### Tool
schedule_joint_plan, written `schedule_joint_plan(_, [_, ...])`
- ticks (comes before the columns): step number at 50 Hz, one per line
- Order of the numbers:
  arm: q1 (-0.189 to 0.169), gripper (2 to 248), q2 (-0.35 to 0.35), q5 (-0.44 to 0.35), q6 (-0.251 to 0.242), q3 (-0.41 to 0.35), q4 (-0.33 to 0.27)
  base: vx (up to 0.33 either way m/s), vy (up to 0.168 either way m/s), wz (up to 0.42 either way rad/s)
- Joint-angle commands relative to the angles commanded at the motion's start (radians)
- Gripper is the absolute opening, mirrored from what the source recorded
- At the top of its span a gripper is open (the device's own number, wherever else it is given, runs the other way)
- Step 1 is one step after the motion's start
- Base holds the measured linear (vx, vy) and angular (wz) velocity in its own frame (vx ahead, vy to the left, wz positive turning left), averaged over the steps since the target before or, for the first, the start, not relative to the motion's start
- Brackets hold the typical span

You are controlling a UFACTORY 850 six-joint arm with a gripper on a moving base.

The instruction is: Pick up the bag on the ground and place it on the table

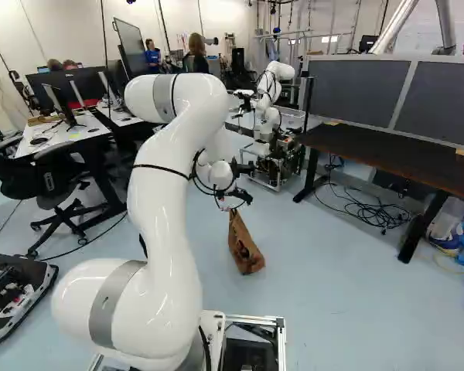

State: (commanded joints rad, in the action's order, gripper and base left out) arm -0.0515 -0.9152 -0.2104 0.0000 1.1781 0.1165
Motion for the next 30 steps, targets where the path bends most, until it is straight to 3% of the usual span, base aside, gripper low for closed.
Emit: schedule_joint_plan(30, [-0.01, 247, -0.137, 0.055, 0.0, 0.132, -0.03, 0.0, 0.0, 0.0])
